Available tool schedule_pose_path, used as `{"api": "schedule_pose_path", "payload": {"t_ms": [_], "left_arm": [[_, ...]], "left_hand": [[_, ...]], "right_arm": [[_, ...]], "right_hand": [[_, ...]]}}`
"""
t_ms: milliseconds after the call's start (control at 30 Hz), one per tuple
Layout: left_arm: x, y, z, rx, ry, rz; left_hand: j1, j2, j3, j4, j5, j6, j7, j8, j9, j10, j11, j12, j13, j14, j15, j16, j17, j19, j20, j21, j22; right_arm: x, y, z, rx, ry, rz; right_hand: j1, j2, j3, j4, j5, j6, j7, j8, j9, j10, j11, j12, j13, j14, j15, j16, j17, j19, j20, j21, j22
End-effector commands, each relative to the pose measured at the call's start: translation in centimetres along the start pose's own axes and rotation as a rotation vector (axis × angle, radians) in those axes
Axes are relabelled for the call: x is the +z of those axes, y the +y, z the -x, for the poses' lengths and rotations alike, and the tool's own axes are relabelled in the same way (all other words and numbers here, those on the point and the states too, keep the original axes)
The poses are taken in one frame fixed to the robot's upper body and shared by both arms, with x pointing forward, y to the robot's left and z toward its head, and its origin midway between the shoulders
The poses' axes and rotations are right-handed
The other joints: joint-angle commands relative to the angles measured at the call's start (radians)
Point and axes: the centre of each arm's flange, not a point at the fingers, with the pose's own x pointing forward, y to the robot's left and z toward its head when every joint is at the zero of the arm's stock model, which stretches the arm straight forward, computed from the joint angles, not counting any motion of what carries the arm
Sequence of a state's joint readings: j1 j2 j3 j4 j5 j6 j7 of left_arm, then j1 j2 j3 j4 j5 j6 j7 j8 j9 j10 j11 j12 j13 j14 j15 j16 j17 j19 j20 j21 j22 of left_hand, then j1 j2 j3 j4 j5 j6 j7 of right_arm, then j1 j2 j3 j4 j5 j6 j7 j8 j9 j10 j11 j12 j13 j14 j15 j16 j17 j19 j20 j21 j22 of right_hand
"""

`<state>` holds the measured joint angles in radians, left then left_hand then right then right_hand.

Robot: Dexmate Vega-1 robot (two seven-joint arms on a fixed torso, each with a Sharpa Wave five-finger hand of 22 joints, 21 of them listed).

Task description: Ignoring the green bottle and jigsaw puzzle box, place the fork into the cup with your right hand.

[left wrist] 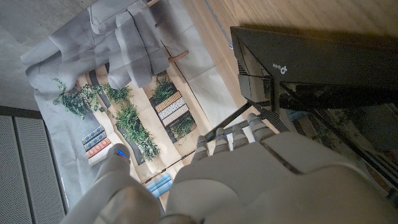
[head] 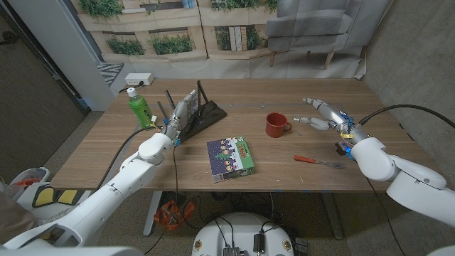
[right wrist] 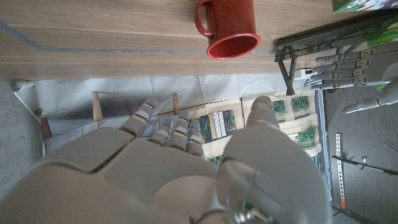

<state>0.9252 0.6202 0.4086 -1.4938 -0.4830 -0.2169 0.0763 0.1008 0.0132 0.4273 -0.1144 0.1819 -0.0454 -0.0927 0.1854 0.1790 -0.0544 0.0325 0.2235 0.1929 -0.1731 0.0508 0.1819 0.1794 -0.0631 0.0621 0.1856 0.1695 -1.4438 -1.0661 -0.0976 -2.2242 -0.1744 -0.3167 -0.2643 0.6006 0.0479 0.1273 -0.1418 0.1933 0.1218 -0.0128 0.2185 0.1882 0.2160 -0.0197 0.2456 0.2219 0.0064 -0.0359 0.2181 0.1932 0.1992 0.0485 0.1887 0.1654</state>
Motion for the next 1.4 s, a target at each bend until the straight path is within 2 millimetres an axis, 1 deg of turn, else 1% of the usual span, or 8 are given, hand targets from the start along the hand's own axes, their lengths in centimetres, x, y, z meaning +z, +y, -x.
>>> {"api": "schedule_pose_path", "payload": {"t_ms": [33,733,833,900,1167,1233,1300,1400], "left_arm": [[0.4,-0.1,0.0,-0.008,-0.005,-0.004],[0.9,-0.4,-0.3,-0.03,-0.01,-0.016],[1.1,-0.4,-0.4,-0.031,-0.013,-0.016],[1.2,-0.5,-0.5,-0.032,-0.015,-0.014],[1.7,-0.3,-0.5,-0.057,-0.007,-0.025],[1.8,-0.2,-0.5,-0.057,-0.006,-0.03],[2.1,-0.1,-0.5,-0.053,-0.011,-0.031],[2.2,0.0,-0.5,-0.055,-0.012,-0.03]], "left_hand": [[0.003,0.003,0.002,-0.007,0.0,0.009,0.0,0.006,0.003,-0.002,0.005,0.0,0.004,-0.033,-0.003,0.003,0.002,-0.005,0.004,0.007,0.005],[0.003,0.003,0.002,-0.008,-0.001,0.01,-0.001,0.005,0.003,0.0,0.006,0.0,0.004,-0.033,0.001,0.003,0.002,-0.007,0.009,0.006,0.005],[0.003,0.003,0.002,-0.008,-0.001,0.01,-0.001,0.006,0.003,0.0,0.005,0.0,0.004,-0.033,0.001,0.003,0.002,-0.007,0.01,0.006,0.005],[0.003,0.003,0.002,-0.008,-0.001,0.011,0.0,0.006,0.003,0.0,0.005,0.0,0.004,-0.033,0.001,0.003,0.002,-0.007,0.01,0.006,0.005],[0.003,0.004,0.001,-0.009,-0.001,0.011,-0.001,0.005,0.003,0.0,0.005,0.0,0.004,-0.032,0.001,0.004,0.002,-0.007,0.01,0.006,0.005],[0.003,0.004,0.001,-0.009,-0.001,0.011,-0.001,0.005,0.003,0.0,0.004,0.0,0.004,-0.032,0.001,0.004,0.002,-0.007,0.01,0.006,0.005],[0.003,0.004,0.001,-0.009,-0.001,0.011,-0.001,0.005,0.003,0.001,0.005,0.0,0.004,-0.033,0.001,0.004,0.002,-0.008,0.01,0.006,0.005],[0.003,0.003,0.001,-0.009,-0.001,0.011,-0.001,0.005,0.003,0.001,0.006,0.0,0.004,-0.032,0.001,0.004,0.002,-0.007,0.01,0.006,0.005]], "right_arm": [[0.2,0.2,0.4,0.014,0.008,0.052],[0.4,0.1,1.6,0.002,0.012,0.096],[0.5,0.1,1.8,0.005,0.013,0.101],[0.7,0.2,1.9,0.012,0.015,0.113],[1.3,0.2,2.2,0.027,0.012,0.151],[1.3,0.3,2.3,0.027,0.014,0.15],[1.5,0.5,2.4,0.026,0.019,0.17],[1.6,0.6,2.5,0.031,0.019,0.163]], "right_hand": [[-0.001,0.002,-0.004,0.003,-0.003,0.013,-0.002,0.002,0.004,0.014,-0.003,0.007,0.002,0.009,-0.062,0.007,0.005,0.009,-0.002,0.002,0.002],[0.016,-0.007,0.0,-0.007,0.0,0.046,-0.009,0.008,0.004,0.046,-0.006,0.017,0.007,0.041,-0.072,0.011,0.002,0.033,-0.004,0.006,0.001],[0.025,-0.007,0.003,-0.011,0.001,0.049,-0.009,0.007,0.004,0.048,-0.011,0.018,0.008,0.048,-0.076,0.012,0.001,0.043,0.0,0.007,0.001],[0.039,-0.01,0.008,-0.016,0.002,0.057,-0.019,0.006,0.004,0.056,-0.026,0.019,0.008,0.067,-0.077,0.014,0.0,0.059,0.009,0.01,0.001],[0.048,-0.013,0.01,-0.019,0.003,0.059,-0.025,0.005,0.004,0.058,-0.028,0.018,0.008,0.073,-0.074,0.014,-0.001,0.059,0.012,0.007,0.001],[0.054,-0.015,0.012,-0.02,0.003,0.059,-0.025,0.003,0.004,0.06,-0.03,0.018,0.008,0.075,-0.085,0.012,-0.002,0.062,0.002,0.007,0.001],[0.067,-0.023,0.014,-0.02,0.003,0.076,-0.025,0.004,0.004,0.084,-0.027,0.024,0.008,0.118,-0.094,0.021,-0.004,0.091,-0.033,0.011,0.001],[0.075,-0.028,0.015,-0.02,0.003,0.085,-0.024,0.005,0.004,0.091,-0.024,0.024,0.008,0.144,-0.094,0.025,-0.005,0.107,-0.039,0.013,0.0]]}}
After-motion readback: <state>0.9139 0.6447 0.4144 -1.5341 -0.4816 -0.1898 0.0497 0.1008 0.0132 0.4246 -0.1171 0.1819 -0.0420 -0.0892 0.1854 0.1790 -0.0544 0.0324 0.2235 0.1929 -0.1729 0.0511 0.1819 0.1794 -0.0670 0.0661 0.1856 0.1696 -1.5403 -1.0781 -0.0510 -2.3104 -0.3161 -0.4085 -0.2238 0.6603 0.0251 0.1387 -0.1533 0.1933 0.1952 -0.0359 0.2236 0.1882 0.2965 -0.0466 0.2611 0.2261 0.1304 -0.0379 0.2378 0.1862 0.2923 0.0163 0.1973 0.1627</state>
